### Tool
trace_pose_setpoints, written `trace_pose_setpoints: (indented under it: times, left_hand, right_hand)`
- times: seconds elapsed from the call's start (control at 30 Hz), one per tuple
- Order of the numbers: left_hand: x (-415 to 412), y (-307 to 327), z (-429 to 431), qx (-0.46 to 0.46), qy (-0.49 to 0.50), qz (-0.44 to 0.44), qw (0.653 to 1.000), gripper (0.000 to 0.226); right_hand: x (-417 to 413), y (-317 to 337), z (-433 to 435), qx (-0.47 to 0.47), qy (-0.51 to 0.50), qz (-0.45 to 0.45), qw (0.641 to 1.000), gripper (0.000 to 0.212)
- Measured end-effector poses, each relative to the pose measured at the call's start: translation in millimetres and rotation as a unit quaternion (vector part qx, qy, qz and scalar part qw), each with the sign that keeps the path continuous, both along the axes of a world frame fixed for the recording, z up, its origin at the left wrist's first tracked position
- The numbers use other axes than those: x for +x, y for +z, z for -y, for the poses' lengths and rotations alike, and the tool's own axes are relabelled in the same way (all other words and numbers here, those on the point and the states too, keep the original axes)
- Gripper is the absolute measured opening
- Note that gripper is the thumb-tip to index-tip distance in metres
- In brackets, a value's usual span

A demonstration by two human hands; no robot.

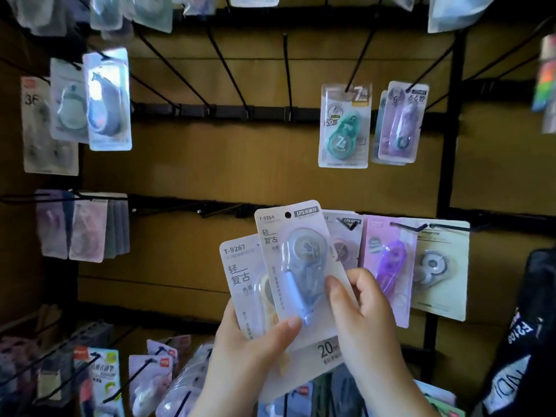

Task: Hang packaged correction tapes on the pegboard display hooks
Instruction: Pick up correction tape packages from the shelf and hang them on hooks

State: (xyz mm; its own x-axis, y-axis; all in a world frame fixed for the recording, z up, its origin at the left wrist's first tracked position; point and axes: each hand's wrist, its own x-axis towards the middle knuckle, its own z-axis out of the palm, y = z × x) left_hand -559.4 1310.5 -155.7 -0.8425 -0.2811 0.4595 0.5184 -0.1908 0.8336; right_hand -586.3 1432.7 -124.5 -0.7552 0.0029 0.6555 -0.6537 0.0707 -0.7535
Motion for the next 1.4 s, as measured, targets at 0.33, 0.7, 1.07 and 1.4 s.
trace_pose_setpoints:
  times: [0.33, 0.7, 1.07, 1.4]
  left_hand:
    - [3, 52, -47, -0.050, -0.056, -0.028, 0.997, 0.050]
    - [-15, 91, -92, -0.115, -0.090, -0.060, 0.988, 0.058]
    - [-26, 100, -91, -0.128, -0.083, -0.059, 0.986, 0.047]
    - [-32, 93, -86, -0.106, -0.087, -0.054, 0.989, 0.045]
  right_hand:
    - [19, 65, -86, -0.145, -0.131, -0.096, 0.976, 0.020]
    - [-10, 180, -183, -0.159, -0.221, -0.096, 0.958, 0.008]
    - [-33, 205, -183, -0.163, -0.221, -0.068, 0.959, 0.009]
    - [-43, 194, -173, -0.183, -0.190, -0.063, 0.963, 0.008]
